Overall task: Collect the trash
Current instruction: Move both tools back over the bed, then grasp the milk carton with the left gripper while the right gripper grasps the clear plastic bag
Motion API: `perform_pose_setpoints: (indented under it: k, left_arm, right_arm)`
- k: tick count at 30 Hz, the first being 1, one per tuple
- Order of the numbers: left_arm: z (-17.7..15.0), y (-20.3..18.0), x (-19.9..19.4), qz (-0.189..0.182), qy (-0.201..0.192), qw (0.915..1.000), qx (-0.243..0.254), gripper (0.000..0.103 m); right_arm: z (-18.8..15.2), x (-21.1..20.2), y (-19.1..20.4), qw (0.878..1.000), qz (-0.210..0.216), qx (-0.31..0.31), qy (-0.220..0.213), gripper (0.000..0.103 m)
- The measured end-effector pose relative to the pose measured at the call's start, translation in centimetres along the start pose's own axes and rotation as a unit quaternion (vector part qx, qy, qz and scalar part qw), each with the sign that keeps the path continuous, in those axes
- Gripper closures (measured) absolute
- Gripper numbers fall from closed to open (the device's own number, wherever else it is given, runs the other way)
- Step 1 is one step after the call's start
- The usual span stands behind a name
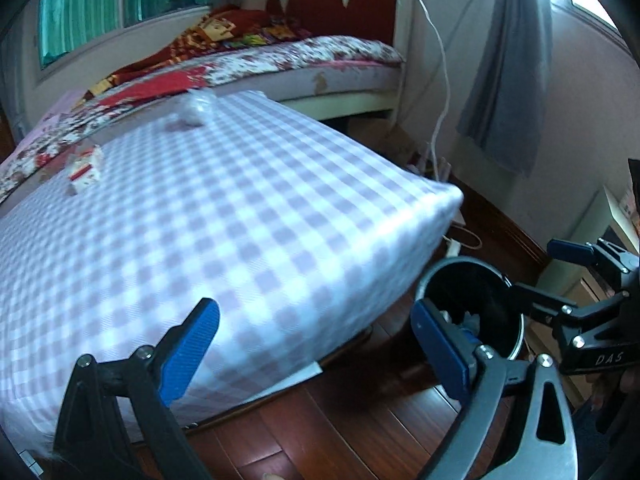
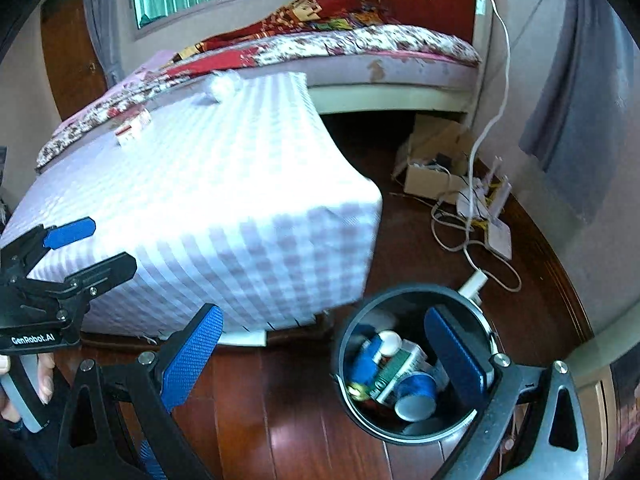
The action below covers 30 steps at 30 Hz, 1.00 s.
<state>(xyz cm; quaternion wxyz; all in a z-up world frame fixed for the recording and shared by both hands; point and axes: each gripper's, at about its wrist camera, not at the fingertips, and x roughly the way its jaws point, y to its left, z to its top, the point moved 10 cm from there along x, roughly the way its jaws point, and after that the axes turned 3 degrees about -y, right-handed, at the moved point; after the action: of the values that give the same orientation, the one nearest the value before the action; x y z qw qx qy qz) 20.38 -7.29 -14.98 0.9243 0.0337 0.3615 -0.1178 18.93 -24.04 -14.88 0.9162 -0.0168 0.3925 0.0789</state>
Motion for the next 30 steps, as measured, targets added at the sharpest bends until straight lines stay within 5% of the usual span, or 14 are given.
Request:
perform_pose_setpoints:
  k: [9, 17, 30]
  left_arm:
    - [4.2, 9.6, -2.1, 0.069, -0.031, 0.9964, -0.039, 0.005]
    - [7.0, 20.5, -3.4, 0.149, -0.034, 0.9848, -0.083, 0.004]
    - [8.3, 29.3, 5.9, 0.169, -0.007, 0.9779, -0.122, 0.008]
  right_arm:
    - [6.6, 0.1, 4.5, 0.999, 0.041, -0.002, -0.034, 0.001]
    - [13.5, 2.7, 9.6, 0.996, 0.073, -0.032, -0.049, 0.001]
    - [21.2, 17.3, 17.6, 0.991, 0.071, -0.109, -0.002, 0.001]
